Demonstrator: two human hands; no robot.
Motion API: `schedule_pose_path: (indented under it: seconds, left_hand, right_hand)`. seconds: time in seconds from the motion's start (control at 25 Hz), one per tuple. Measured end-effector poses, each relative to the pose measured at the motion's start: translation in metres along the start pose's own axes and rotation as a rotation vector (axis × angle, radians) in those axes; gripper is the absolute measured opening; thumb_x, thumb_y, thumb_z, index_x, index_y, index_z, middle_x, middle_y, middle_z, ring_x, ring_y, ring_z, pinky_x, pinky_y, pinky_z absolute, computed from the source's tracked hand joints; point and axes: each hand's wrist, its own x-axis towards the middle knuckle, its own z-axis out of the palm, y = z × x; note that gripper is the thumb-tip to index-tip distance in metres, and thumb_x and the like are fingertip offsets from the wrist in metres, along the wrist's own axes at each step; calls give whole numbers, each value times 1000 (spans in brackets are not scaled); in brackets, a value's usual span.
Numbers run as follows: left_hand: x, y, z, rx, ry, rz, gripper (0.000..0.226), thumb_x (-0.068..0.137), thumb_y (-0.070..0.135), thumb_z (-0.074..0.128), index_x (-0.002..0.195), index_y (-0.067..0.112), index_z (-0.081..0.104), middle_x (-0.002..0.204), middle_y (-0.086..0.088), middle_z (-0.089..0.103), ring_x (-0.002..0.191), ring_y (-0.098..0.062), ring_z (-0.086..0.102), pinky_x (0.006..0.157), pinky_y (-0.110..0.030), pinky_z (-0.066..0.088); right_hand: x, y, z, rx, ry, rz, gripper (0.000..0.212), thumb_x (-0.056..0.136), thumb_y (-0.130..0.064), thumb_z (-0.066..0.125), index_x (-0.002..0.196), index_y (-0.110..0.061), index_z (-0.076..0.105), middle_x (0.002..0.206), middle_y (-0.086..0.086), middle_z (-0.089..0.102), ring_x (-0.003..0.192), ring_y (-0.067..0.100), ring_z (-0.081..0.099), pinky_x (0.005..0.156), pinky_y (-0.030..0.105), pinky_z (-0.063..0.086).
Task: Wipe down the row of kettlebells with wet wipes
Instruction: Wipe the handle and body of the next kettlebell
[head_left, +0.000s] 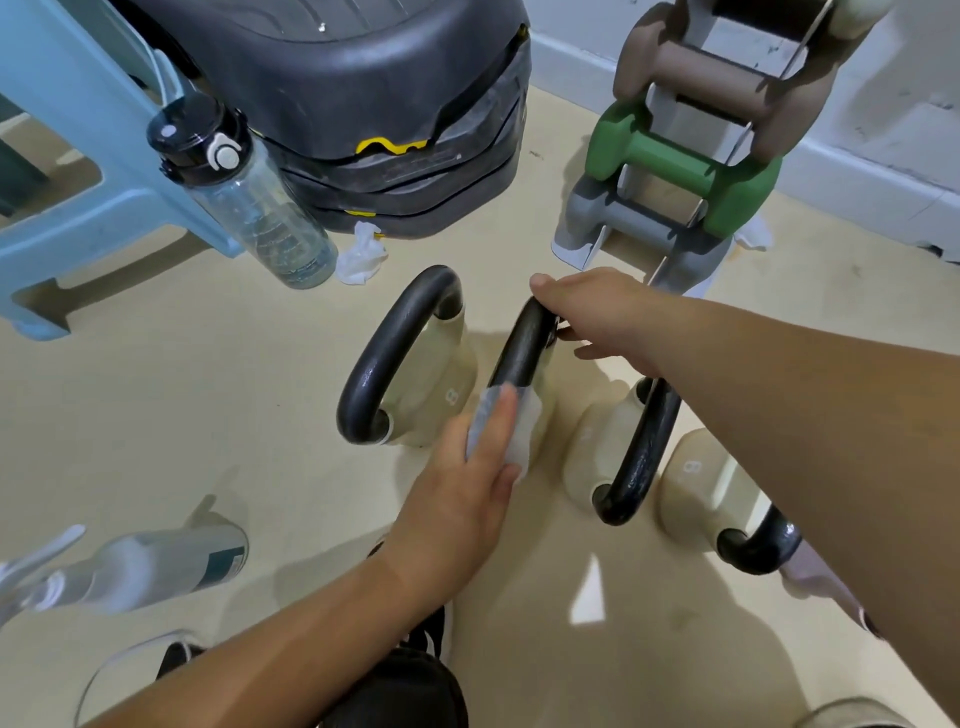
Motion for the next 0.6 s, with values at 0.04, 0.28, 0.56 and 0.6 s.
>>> schedule_pose_path:
  seconds: [0.04,0.28,0.56,0.6]
  left_hand:
    - [12,3,-1,-5,6,-37,77,101,26,50,163,30,5,126,-13,54,98,-28,59,81,-39,53]
    - [127,26,-26,-468,-269,-571,28,98,53,52,102,27,63,93,2,72,85,-17,68,88,-46,57]
    - [13,5,2,-396,1,-310,46,103,47,43,144,27,44,133,18,61,114,-4,61,92,-25,50]
    - [-3,0,7,-332,-9,-279,58,102,48,43,156,33,26,150,23,46,129,0,52,100,-16,44]
  right_hand:
    - [0,2,0,15,-4,3,44,95,-57,49,112,-21,69,123,2,64,112,21,62,95,40,55]
    - [4,0,3,25,35,23,42,94,-57,51,106,-21,70,115,3,70,107,22,67,92,42,57]
    - [7,1,3,-5,24,-2,45,94,-57,48,109,-19,68,120,4,67,109,20,66,94,43,55]
    - [7,1,4,-9,33,-1,46,93,-57,47,108,-19,67,121,5,67,109,21,65,94,43,55]
